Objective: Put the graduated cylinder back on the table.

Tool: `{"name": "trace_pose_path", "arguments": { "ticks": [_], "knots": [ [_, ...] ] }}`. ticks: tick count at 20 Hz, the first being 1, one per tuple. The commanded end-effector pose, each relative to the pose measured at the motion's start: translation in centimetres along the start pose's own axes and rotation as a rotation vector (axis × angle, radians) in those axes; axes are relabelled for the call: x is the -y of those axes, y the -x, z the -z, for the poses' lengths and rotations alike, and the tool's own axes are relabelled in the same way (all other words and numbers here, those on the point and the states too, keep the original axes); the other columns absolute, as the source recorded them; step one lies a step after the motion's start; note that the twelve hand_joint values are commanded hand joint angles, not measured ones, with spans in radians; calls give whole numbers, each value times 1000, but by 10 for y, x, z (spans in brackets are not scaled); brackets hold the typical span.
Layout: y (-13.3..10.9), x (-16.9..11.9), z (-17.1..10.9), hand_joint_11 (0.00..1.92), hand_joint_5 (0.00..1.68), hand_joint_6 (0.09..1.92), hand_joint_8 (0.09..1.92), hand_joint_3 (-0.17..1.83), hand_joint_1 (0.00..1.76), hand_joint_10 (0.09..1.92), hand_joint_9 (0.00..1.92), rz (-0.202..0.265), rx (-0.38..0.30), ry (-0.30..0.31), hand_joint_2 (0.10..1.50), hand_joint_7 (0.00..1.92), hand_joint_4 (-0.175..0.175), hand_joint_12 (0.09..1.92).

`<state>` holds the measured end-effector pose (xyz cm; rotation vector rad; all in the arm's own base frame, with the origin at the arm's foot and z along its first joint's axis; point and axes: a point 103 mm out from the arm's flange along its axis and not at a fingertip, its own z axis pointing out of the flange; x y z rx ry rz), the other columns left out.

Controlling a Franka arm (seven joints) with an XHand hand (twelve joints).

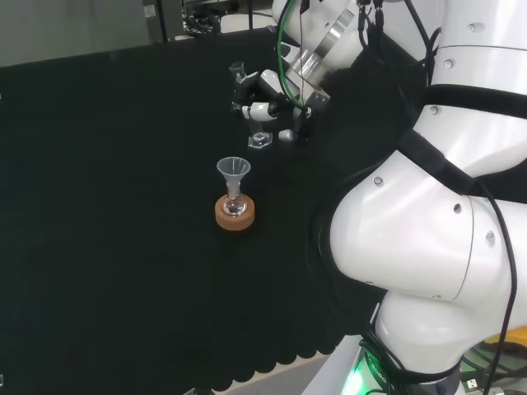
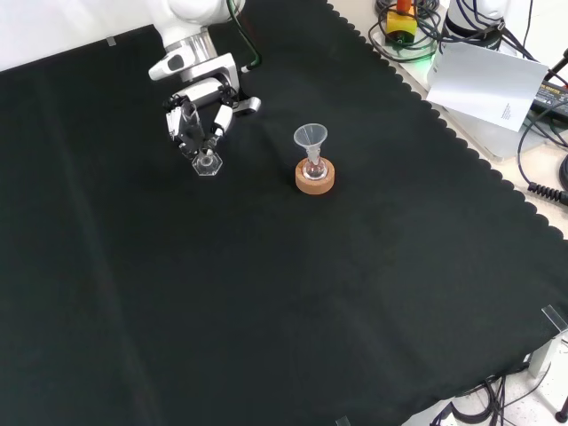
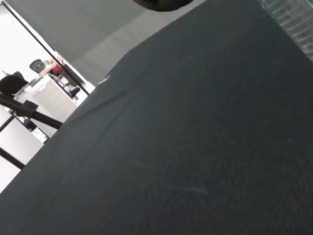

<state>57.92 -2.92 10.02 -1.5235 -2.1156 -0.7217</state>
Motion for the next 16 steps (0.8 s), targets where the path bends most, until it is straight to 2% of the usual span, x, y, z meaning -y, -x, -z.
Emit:
{"name": "trace_pose_path", "arguments": {
  "ticks": [1, 7, 16],
  "knots": [
    [12, -9, -7, 1242, 1028, 930, 913, 3, 1267, 87, 1452, -17, -49, 43, 1087, 1053, -175, 733],
    [16, -11, -14, 1232, 1016, 949, 933, 3, 1265, 87, 1446, -34, -100, 54, 1092, 1040, -175, 741],
    [20, -8, -23, 1209, 986, 993, 983, 3, 1259, 87, 1419, -51, -84, 61, 1107, 1009, -175, 765]
  ]
}}
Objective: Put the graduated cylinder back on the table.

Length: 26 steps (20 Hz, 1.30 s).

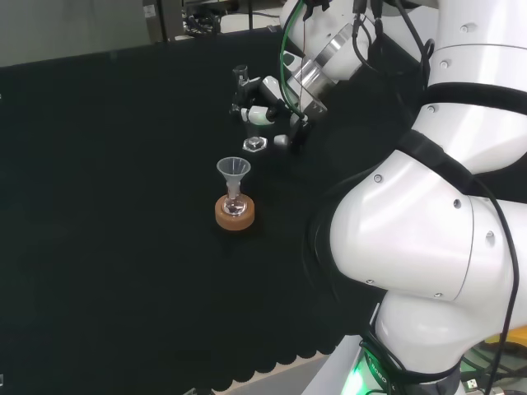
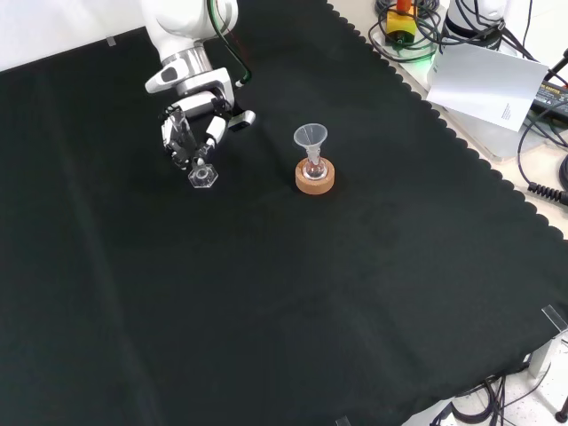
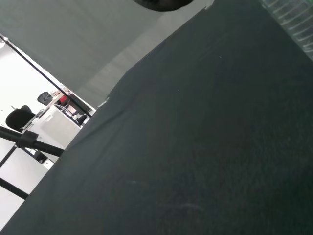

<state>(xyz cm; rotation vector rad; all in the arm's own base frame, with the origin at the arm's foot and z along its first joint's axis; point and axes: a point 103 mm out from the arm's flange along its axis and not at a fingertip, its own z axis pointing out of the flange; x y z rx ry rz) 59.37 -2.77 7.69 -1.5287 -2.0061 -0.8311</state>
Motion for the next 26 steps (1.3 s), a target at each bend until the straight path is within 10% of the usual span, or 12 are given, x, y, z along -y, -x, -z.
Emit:
{"name": "trace_pose_path", "arguments": {
  "ticks": [1, 6, 12, 26],
  "knots": [
    [2, 3, -5, 1203, 979, 1004, 994, 3, 1258, 87, 1413, -9, 13, -1, 1110, 1001, -175, 771],
    [5, 8, -4, 1127, 939, 1062, 727, 3, 1165, 87, 1344, -7, -28, -16, 1134, 957, -171, 842],
    [13, 15, 5, 807, 726, 697, 597, -115, 988, 87, 1153, -23, -78, -27, 1076, 749, -56, 1061],
    [10, 23, 44, 241, 315, 188, 669, -175, 753, 87, 738, -36, -47, -57, 964, 274, -72, 1383]
  ]
}}
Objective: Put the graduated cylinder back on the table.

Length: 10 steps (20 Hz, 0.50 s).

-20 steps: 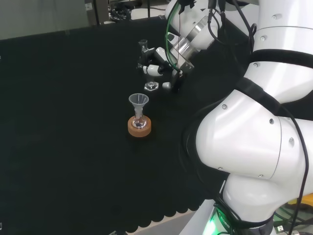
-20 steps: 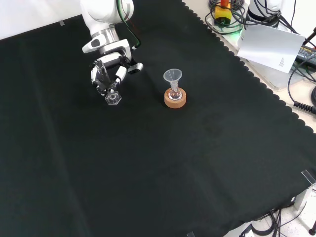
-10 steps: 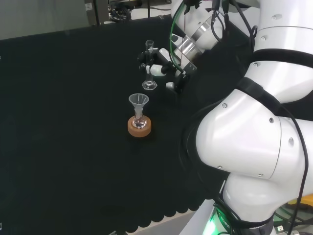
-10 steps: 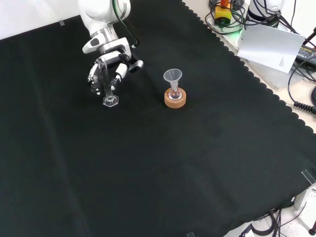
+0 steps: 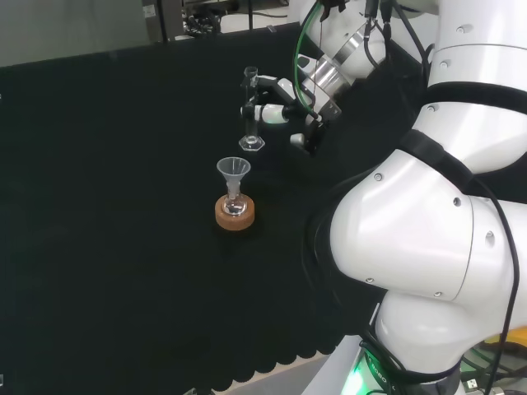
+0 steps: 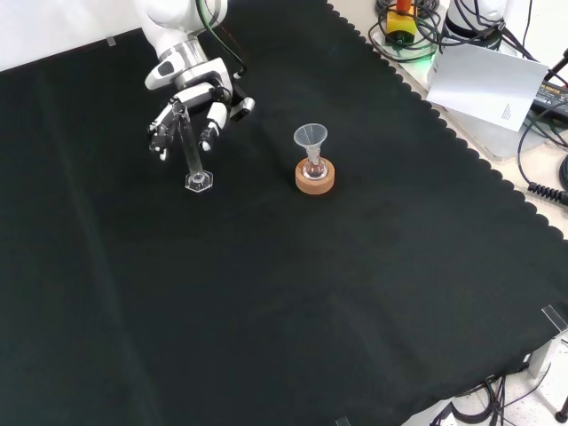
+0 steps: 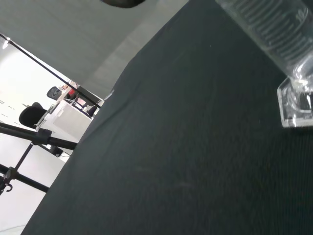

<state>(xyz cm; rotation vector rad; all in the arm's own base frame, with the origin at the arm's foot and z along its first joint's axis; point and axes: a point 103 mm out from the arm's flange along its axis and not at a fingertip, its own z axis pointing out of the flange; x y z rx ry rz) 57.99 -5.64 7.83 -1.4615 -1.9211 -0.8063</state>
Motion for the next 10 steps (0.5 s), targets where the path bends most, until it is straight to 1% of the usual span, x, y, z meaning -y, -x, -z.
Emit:
{"name": "trace_pose_path", "arguments": {
  "ticks": [1, 6, 10],
  "knots": [
    [-9, 9, 28, 222, 312, 166, 671, -175, 749, 87, 723, -6, 55, 7, 961, 257, -72, 1392],
    [-26, 31, 61, 173, 310, 116, 672, -175, 740, 87, 679, -30, 123, 39, 953, 225, -70, 1414],
    [-45, 55, 90, 158, 310, 105, 668, -175, 735, 87, 663, -45, 171, 79, 953, 211, -69, 1415]
  ]
}}
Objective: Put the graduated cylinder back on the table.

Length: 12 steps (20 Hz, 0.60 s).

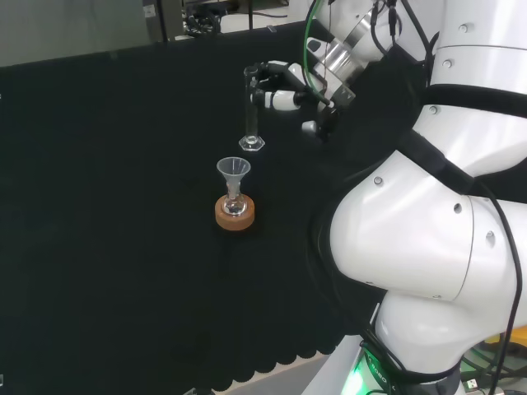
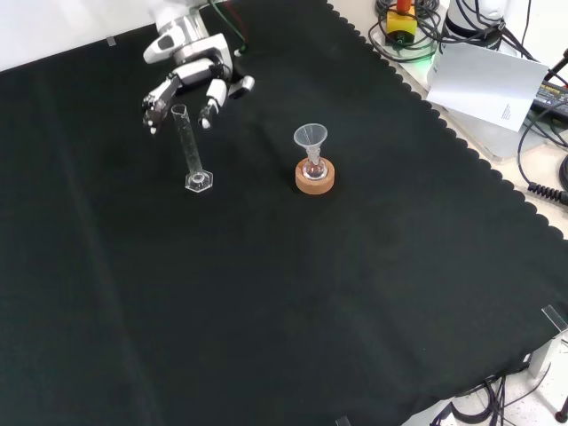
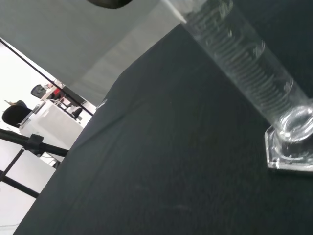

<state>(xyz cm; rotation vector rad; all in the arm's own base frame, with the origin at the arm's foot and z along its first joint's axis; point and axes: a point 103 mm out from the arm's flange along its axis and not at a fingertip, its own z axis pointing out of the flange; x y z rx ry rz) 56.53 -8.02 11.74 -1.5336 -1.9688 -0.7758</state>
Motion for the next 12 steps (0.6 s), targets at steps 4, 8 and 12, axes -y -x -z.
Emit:
{"name": "trace_pose_path", "arguments": {
  "ticks": [4, 8, 12],
  "knots": [
    [-48, 68, 82, 146, 312, 96, 669, -175, 730, 87, 657, -47, 159, 85, 956, 206, -69, 1419],
    [-77, 99, 101, 143, 311, 87, 670, -175, 725, 87, 654, -57, 224, 98, 958, 203, -69, 1423],
    [-105, 133, 115, 143, 306, 87, 671, -175, 721, 87, 653, -62, 297, 107, 961, 200, -69, 1428]
  ]
}}
